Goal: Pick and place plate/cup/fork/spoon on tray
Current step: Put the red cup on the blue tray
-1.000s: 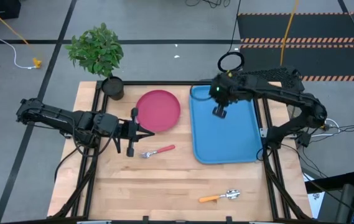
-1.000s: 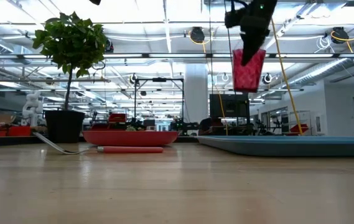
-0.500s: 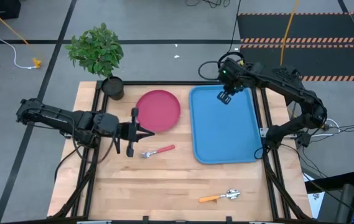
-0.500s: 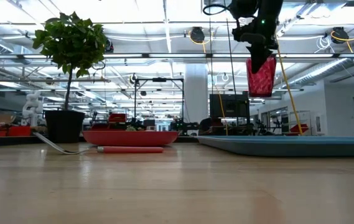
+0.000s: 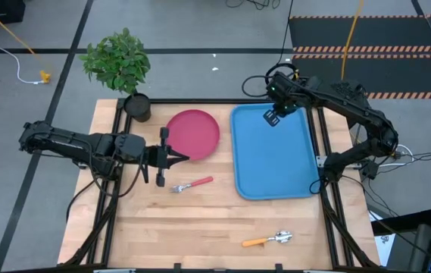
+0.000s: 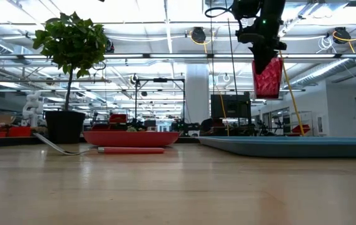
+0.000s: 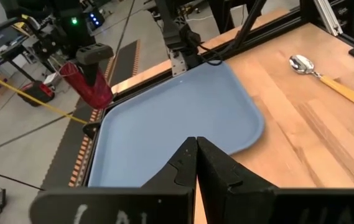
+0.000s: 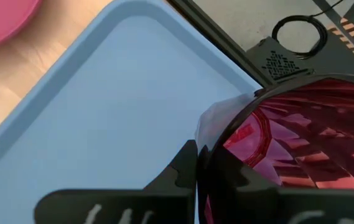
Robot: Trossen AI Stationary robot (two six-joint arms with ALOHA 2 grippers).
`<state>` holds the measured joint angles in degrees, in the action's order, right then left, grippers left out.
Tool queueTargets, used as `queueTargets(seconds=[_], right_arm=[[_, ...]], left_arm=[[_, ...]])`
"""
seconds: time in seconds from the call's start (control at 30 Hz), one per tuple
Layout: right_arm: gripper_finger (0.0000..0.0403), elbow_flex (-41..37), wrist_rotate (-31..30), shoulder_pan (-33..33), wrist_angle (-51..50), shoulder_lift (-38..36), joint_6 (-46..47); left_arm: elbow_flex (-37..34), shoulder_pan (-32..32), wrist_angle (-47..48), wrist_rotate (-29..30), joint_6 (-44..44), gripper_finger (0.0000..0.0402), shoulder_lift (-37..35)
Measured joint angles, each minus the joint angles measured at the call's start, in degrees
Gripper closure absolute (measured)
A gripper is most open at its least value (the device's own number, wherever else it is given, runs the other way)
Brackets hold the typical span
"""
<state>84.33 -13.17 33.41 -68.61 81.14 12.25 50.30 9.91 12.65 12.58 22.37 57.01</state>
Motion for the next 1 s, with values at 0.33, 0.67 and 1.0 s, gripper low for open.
queueTargets(seconds=[0.33,0.67,1.0], right_arm=[[0.0399,-3.94,-0.02,0.0,2.88,0.0,2.34],[0.0399,-11.68,-0.04,1.05,4.96,0.0,1.76],[0.0399,-16.49,-0.28,8.26,11.57,0.0,-1.22]], left_arm=[[0.0,0.0,0.06,0.0,-0.35,0.0392,0.0],[0.0,0.0,0.74,0.0,-0.17,0.0392,0.0],[0.0,0.0,0.78,0.0,-0.26,0.0392,0.0]])
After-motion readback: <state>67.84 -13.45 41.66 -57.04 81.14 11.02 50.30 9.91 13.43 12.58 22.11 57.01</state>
